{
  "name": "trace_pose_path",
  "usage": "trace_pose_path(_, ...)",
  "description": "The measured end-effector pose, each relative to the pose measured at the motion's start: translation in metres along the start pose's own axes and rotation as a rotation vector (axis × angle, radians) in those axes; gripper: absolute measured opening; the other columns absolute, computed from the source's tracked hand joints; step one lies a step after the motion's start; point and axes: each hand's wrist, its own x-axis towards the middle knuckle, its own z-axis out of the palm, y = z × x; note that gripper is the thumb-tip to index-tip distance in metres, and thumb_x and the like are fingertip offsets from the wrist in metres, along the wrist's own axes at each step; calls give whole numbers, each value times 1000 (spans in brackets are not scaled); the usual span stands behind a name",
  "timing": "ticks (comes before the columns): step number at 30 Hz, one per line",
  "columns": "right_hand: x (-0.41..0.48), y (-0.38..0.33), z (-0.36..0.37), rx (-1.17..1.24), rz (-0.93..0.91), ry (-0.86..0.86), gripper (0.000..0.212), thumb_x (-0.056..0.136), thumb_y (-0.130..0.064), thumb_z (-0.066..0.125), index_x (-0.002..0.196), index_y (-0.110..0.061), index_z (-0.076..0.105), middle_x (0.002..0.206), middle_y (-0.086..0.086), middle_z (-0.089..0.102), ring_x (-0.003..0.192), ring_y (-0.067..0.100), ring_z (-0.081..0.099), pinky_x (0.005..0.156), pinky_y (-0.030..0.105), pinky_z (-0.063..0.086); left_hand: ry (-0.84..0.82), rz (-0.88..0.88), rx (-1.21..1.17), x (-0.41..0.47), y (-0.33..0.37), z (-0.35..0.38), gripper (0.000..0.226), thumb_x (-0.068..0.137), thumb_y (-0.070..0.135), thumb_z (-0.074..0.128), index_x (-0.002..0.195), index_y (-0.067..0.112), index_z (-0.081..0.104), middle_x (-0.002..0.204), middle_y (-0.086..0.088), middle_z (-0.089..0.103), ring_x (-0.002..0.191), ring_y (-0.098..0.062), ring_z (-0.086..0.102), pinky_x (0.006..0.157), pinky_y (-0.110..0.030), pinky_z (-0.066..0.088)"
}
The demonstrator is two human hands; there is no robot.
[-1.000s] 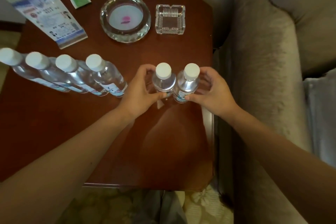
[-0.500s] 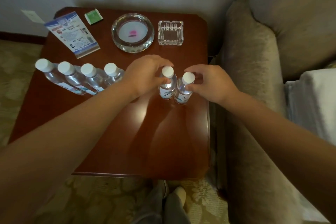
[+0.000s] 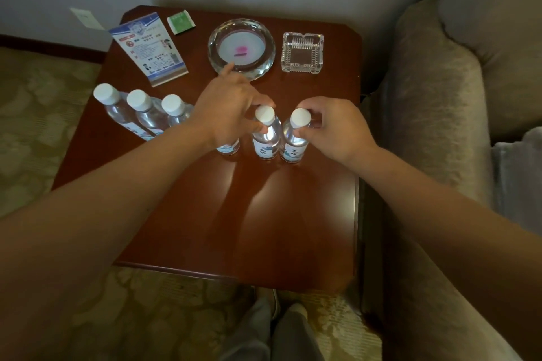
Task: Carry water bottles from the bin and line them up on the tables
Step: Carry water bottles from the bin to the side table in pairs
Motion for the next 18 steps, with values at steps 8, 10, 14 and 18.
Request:
trace_pose_path(8,11,-16,11,26,4,3,21,72,-21,78,92,-23,71,88,-6,70,83,20,64,76,43,55,4,-44,36,-7,-14,-8,39,74,31,82,112,27,73,98,-2,74,109,-28,54,119,-46,6)
trace_pose_path(10,12,-19,13,28,5,0,21,72,-22,78,92,-24,71,88,-6,70,83,20,65,76,42,55,0,-42,50,-9,-16,-10,40,75,30,82,113,26,73,100,-3,74,111,-28,53,119,-46,6)
trace_pose_path(14,14,-25,17,23,1,1,21,74,-21,78,94,-24,71,90,-5,71,83,20,65,75,41,54,2,-58,56,-15,-22,-13,40,75,30,82,114,27,73,106,0,73,111,-27,52,119,-46,8)
trace_pose_path(18,15,-27,17,10,-1,1,22,75,-21,78,96,-24,72,92,-5,72,84,19,65,76,39,54,13,-93,51,-18,-21,-14,42,75,31,82,116,27,72,108,-4,72,113,-26,51,119,-42,7)
